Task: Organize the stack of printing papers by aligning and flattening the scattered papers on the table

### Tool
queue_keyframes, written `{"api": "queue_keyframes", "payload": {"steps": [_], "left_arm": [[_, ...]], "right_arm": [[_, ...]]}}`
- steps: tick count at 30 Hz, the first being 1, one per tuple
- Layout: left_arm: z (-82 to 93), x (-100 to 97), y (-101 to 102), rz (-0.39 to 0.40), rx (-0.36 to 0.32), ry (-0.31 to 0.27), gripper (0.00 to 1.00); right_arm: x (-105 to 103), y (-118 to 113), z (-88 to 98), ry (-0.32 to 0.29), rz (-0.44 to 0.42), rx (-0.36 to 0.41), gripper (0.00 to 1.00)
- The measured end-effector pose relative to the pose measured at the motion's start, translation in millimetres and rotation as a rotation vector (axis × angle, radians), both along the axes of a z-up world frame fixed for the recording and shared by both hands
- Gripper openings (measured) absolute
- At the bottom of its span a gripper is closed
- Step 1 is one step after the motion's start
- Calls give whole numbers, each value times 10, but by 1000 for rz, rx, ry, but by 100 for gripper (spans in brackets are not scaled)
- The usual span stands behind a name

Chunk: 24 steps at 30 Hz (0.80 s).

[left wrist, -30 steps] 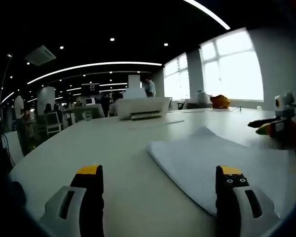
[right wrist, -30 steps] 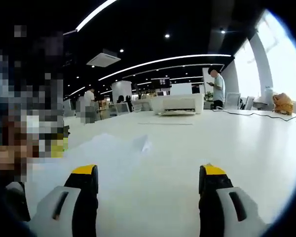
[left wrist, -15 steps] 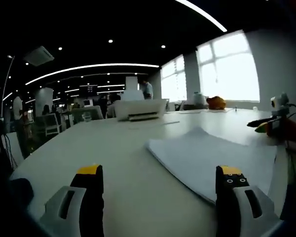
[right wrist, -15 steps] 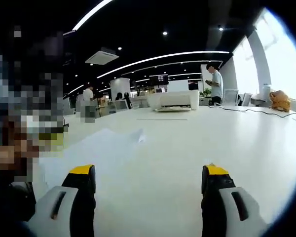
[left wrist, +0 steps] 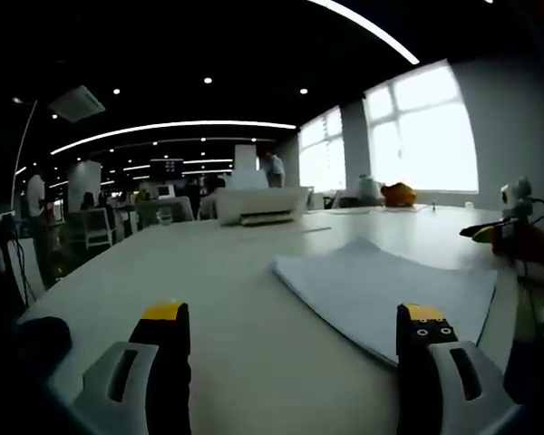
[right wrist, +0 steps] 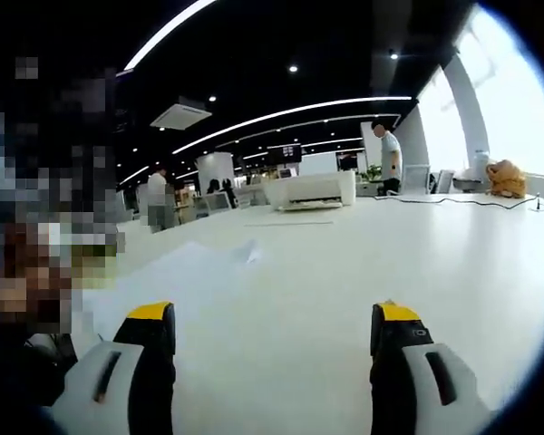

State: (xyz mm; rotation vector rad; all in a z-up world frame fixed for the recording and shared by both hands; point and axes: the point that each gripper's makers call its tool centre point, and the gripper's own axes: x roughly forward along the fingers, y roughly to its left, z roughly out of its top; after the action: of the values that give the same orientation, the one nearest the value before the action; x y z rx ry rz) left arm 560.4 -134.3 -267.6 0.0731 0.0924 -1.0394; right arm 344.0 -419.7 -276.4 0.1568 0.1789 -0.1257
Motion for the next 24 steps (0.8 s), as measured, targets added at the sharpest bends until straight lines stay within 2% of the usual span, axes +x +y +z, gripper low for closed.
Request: {"api": "queue_keyframes", "payload": {"steps": [15,24], "left_arm": [[-5,-31,110,-13,-26,32,96],[-55,-61,179,-19,-7,37,96]], "right_arm": [[-64,75,-22,12,12,24,86],[-143,89,-44,18,6,32,86]]}}
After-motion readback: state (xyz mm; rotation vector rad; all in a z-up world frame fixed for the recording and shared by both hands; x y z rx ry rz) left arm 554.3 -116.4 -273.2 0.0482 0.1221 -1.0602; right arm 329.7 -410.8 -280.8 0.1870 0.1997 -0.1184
